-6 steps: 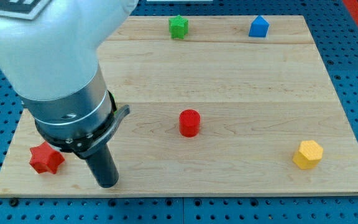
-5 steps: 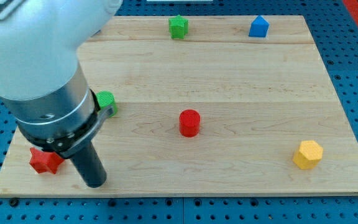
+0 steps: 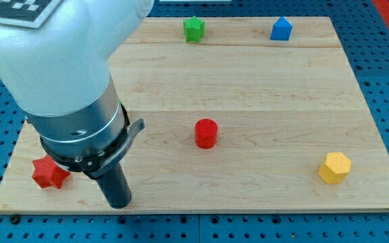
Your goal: Move your arm to and fro at the bottom
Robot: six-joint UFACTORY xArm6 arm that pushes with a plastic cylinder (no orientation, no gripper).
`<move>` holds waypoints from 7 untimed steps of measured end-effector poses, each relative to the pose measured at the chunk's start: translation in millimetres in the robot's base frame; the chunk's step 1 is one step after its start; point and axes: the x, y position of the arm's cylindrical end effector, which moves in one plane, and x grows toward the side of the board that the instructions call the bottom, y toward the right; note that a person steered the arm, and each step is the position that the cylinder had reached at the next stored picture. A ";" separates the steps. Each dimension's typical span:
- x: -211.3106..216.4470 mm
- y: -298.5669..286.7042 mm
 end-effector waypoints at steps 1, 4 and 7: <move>-0.1 0.0; 0.6 14.7; 1.0 18.3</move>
